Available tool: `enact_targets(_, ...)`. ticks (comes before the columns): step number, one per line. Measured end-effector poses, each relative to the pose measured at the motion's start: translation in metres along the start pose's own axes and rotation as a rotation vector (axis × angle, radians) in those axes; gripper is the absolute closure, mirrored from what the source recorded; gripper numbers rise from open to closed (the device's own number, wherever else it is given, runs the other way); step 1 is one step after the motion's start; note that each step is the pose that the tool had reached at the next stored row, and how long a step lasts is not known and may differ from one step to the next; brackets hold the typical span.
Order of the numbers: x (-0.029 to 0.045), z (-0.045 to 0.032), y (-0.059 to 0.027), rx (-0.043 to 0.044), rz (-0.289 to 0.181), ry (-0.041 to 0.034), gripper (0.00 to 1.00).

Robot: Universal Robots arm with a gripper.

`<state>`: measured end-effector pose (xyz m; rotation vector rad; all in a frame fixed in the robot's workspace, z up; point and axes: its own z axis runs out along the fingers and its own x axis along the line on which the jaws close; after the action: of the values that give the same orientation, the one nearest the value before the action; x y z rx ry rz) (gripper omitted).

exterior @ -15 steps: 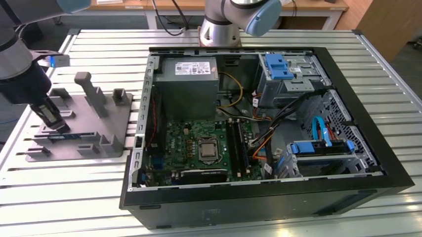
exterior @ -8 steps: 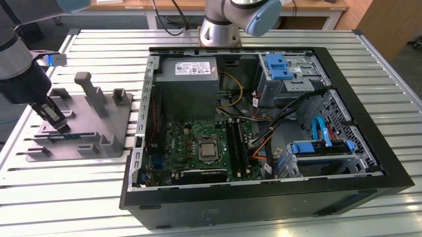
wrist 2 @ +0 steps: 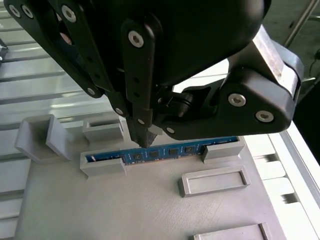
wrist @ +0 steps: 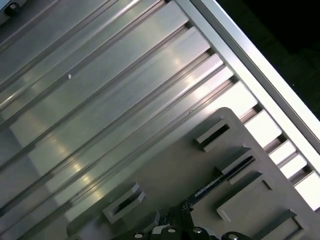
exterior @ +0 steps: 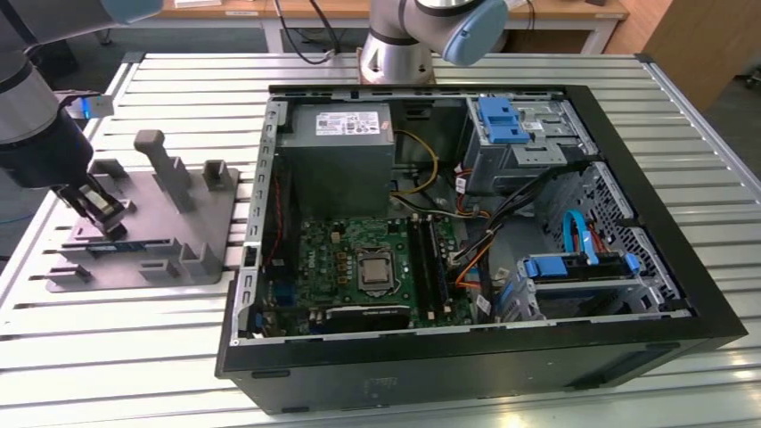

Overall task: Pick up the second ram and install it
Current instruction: 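Pick up the second ram and move it above second insertion slot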

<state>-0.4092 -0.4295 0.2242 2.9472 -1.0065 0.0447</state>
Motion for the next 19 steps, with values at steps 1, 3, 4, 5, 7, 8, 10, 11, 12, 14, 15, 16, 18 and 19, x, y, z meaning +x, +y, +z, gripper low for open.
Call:
enact_targets(1,0.0,0.0,0.0,0.0005,-0.014,0.0002,0.9)
enact_targets(3,0.0,0.0,0.0,0.0014,-0.041,0.0006,0.9)
enact_targets(4,0.0,0.0,0.0,0.002,-0.056,0.0009,0.9)
enact_targets(5,0.0,0.0001,0.0,0.0025,-0.069,0.0011,0.9)
enact_targets(7,0.0,0.0001,0.0,0.0034,-0.096,0.0016,0.9)
enact_targets(8,0.0,0.0001,0.0,0.0039,-0.109,0.0018,0.9)
enact_targets(10,0.0,0.0001,0.0,0.0048,-0.135,0.0022,0.9)
enact_targets(11,0.0,0.0001,0.0,0.0053,-0.149,0.0024,0.9)
enact_targets(12,0.0,0.0001,0.0,0.0058,-0.162,0.0026,0.9)
enact_targets(14,-0.0001,0.0002,0.0,0.0067,-0.188,0.003,0.9)
enact_targets(15,0.0,0.0002,0.0,0.0071,-0.201,0.0033,0.9)
enact_targets(16,-0.0001,0.0002,0.0,0.0076,-0.214,0.0034,0.9)
enact_targets(18,-0.0001,0.0002,0.0,0.0086,-0.241,0.0039,0.9)
enact_targets(19,0.0,0.0002,0.0,0.0091,-0.254,0.0041,0.9)
